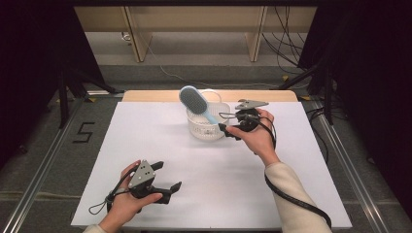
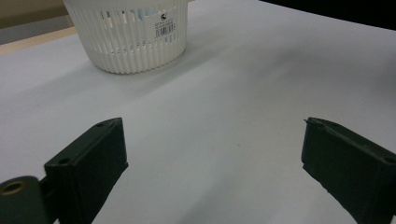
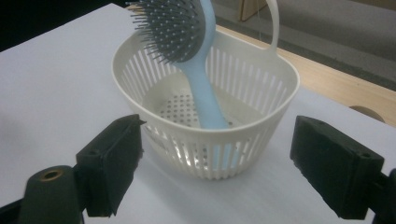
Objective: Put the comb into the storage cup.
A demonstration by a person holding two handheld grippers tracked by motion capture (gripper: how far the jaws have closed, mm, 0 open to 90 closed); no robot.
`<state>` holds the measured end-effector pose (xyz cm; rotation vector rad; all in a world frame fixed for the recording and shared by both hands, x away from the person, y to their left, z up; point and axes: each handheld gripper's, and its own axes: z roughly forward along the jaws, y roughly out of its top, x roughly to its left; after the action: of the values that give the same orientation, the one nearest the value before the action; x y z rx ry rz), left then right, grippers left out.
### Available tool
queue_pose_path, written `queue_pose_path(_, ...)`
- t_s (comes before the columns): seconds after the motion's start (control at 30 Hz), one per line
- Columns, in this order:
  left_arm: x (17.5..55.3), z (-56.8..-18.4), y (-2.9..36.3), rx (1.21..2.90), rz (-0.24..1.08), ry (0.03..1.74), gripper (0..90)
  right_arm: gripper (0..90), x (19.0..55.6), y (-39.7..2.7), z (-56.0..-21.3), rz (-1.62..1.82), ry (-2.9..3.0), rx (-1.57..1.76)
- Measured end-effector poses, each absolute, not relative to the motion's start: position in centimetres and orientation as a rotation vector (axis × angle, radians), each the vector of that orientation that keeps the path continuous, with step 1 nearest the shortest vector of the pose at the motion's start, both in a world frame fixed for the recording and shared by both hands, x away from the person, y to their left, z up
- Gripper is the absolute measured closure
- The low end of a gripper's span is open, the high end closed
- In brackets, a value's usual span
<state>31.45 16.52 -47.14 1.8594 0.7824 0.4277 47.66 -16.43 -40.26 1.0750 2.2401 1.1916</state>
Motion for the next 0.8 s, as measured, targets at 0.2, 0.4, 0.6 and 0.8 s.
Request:
queue_pose_path(0.2, 31.4, -47.1, 16.6, 1.858, 0.434, 0.788, 6.3, 18.1, 46.8, -17.5, -40.5, 1.195, 2.231, 1.081)
queue_pose_path(0.4, 31.5, -47.1, 16.6, 1.86, 0.434, 0.787, 6.2, 18.0, 46.0, -18.6, -41.0, 1.198, 2.232, 1.087)
queue_pose_path(0.6, 31.4, -47.1, 16.6, 1.858, 0.439, 0.79, 6.2, 17.0, 45.2, -19.7, -41.5, 1.21, 2.225, 1.094)
queue_pose_path(0.8, 31.5, -47.1, 16.7, 1.858, 0.438, 0.791, 6.2, 15.8, 44.6, -20.6, -41.6, 1.215, 2.223, 1.093)
